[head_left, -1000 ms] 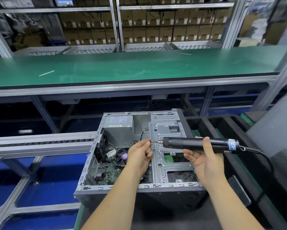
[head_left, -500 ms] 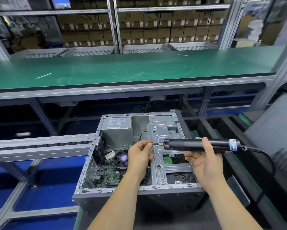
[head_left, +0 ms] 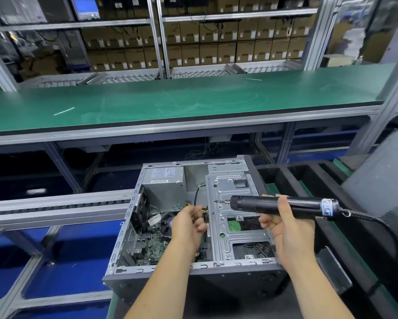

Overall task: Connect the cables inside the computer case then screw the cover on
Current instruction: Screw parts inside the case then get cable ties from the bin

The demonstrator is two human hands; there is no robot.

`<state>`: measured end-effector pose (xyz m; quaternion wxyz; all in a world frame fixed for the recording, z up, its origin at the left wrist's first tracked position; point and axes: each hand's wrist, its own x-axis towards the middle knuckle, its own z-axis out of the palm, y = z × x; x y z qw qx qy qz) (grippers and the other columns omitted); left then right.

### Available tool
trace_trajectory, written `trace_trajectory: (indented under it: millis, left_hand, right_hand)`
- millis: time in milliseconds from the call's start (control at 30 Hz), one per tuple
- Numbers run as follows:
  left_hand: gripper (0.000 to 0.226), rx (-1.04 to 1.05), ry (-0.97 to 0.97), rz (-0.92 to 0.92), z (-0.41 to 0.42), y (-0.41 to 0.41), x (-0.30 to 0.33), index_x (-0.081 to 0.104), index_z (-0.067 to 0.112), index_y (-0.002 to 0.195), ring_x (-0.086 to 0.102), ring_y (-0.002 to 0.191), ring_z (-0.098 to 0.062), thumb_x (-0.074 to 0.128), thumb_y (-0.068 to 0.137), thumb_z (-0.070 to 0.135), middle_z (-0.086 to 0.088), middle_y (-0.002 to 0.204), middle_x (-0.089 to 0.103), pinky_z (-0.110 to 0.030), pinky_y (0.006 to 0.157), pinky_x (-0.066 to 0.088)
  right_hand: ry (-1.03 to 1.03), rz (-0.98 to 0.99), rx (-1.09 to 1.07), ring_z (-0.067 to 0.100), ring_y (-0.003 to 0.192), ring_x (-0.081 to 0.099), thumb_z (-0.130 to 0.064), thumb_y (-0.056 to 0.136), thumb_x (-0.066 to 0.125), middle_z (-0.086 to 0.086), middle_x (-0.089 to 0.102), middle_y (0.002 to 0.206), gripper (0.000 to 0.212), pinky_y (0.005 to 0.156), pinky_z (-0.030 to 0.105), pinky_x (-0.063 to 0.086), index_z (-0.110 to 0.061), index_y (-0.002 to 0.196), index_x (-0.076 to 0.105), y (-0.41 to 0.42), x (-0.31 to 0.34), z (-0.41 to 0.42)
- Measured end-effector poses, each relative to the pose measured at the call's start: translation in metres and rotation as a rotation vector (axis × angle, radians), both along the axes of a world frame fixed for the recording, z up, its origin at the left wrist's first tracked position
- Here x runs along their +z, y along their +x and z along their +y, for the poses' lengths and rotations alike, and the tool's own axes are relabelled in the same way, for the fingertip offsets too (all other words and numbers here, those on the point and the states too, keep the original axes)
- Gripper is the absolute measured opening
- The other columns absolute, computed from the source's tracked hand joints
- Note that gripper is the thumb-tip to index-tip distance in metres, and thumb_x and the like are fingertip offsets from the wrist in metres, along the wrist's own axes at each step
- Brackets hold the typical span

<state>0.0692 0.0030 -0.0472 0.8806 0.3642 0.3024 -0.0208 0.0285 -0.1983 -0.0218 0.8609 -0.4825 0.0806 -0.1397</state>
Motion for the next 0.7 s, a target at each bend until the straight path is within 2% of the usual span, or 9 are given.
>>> trace_trajectory:
  millis: [67,133,200,267,367,433,467,600,700]
  left_hand:
    - [0.025,-0.065,0.215,0.087,0.012,0.001,-0.005,0.065,-0.006,0.099,0.019,0.034,-0.008,0.045,0.099,0.010,0.001,0.055,0.032,-0.017,0.033,0.016]
    - [0.028,-0.201,0.651,0.136,0.022,0.003,-0.008,0.070,0.003,0.084,0.024,0.037,-0.016,0.048,0.095,0.014,-0.002,0.050,0.034,-0.018,0.039,0.023]
    - [0.032,-0.386,1.130,0.114,0.025,0.004,-0.010,0.060,0.011,0.063,0.031,0.046,-0.021,0.050,0.092,0.022,-0.006,0.053,0.041,-0.025,0.050,0.028]
    - [0.042,-0.558,1.317,0.084,0.020,0.003,-0.011,0.052,0.014,0.059,0.036,0.050,-0.021,0.049,0.096,0.035,-0.005,0.053,0.047,-0.029,0.055,0.030]
    - [0.061,-0.729,1.268,0.128,0.007,0.003,-0.013,0.066,0.005,0.097,0.061,0.082,-0.026,0.030,0.102,0.054,-0.017,0.096,0.068,-0.033,0.079,0.045]
    - [0.065,-0.715,1.181,0.131,0.004,0.003,-0.018,0.063,0.001,0.119,0.062,0.111,-0.033,0.027,0.104,0.052,-0.023,0.122,0.064,-0.035,0.093,0.046]
    - [0.060,-0.689,1.107,0.122,0.004,0.001,-0.018,0.061,0.000,0.124,0.060,0.117,-0.034,0.030,0.105,0.048,-0.023,0.128,0.062,-0.034,0.093,0.048]
    - [0.048,-0.666,1.001,0.110,0.003,0.002,-0.015,0.059,0.000,0.125,0.061,0.113,-0.034,0.035,0.107,0.038,-0.020,0.128,0.061,-0.032,0.089,0.048]
    - [0.043,-0.657,1.041,0.149,0.002,0.003,-0.012,0.059,0.004,0.102,0.060,0.095,-0.029,0.035,0.106,0.040,-0.018,0.110,0.061,-0.029,0.076,0.039]
  right_hand:
    - [-0.115,-0.014,-0.058,0.026,0.053,0.064,-0.056,0.062,0.087,0.017,0.074,0.090,0.055,0.049,0.032,0.054,-0.015,0.093,0.070,-0.005,0.007,-0.001]
    - [-0.218,-0.048,-0.091,0.027,0.051,0.064,-0.066,0.058,0.087,0.012,0.074,0.084,0.052,0.048,0.032,0.055,-0.024,0.085,0.074,-0.010,0.019,-0.002]
    - [-0.288,-0.073,-0.093,0.026,0.049,0.064,-0.071,0.058,0.085,0.008,0.073,0.077,0.046,0.048,0.032,0.055,-0.031,0.079,0.074,-0.013,0.032,-0.002]
    - [-0.343,-0.083,-0.084,0.026,0.047,0.065,-0.074,0.058,0.083,0.008,0.072,0.070,0.050,0.047,0.032,0.056,-0.028,0.077,0.075,-0.014,0.042,0.000]
    - [-0.410,-0.089,-0.070,0.029,0.047,0.067,-0.076,0.056,0.081,0.012,0.071,0.066,0.056,0.046,0.032,0.056,-0.025,0.077,0.075,-0.012,0.051,0.006]
    - [-0.429,-0.082,-0.067,0.031,0.047,0.067,-0.078,0.054,0.081,0.014,0.072,0.067,0.061,0.044,0.031,0.054,-0.022,0.078,0.075,-0.009,0.055,0.009]
    - [-0.437,-0.077,-0.065,0.031,0.047,0.067,-0.079,0.053,0.081,0.014,0.072,0.067,0.064,0.044,0.030,0.053,-0.021,0.079,0.075,-0.008,0.055,0.010]
    - [-0.478,-0.056,-0.050,0.030,0.045,0.067,-0.080,0.049,0.081,0.011,0.073,0.067,0.066,0.041,0.027,0.050,-0.020,0.077,0.074,-0.004,0.055,0.011]
    - [-0.504,-0.049,-0.048,0.031,0.045,0.067,-0.078,0.052,0.082,0.009,0.073,0.068,0.064,0.041,0.028,0.050,-0.020,0.077,0.074,-0.002,0.053,0.011]
